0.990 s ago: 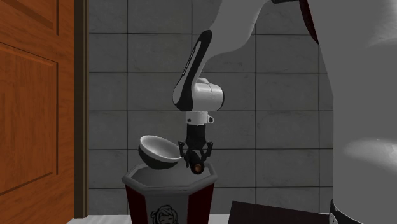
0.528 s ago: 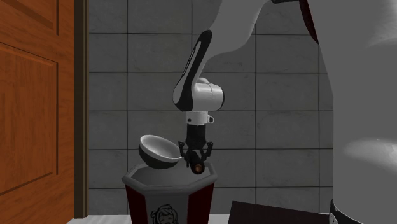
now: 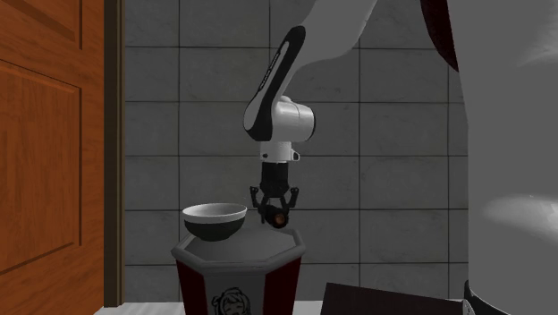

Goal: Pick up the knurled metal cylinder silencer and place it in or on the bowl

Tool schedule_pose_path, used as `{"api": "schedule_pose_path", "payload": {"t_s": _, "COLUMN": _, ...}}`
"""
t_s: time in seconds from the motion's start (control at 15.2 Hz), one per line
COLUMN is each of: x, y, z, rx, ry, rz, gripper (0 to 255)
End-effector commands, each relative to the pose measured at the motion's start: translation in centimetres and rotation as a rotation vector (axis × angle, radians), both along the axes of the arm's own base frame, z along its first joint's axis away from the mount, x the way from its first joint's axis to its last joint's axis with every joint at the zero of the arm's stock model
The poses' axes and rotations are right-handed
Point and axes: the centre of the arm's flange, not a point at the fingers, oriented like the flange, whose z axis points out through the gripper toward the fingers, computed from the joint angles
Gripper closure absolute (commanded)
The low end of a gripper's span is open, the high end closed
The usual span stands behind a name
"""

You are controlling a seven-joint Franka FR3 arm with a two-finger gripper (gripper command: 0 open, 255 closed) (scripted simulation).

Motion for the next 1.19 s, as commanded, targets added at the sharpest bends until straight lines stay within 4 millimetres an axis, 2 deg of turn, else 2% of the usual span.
{"api": "schedule_pose_path", "payload": {"t_s": 0.0, "x": -0.1, "y": 0.0, "z": 1.2, "rx": 0.0, "ry": 0.0, "rz": 0.0, "gripper": 255}}
{"api": "schedule_pose_path", "payload": {"t_s": 1.12, "x": -0.1, "y": 0.0, "z": 10.2, "rx": 0.0, "ry": 0.0, "rz": 0.0, "gripper": 255}}
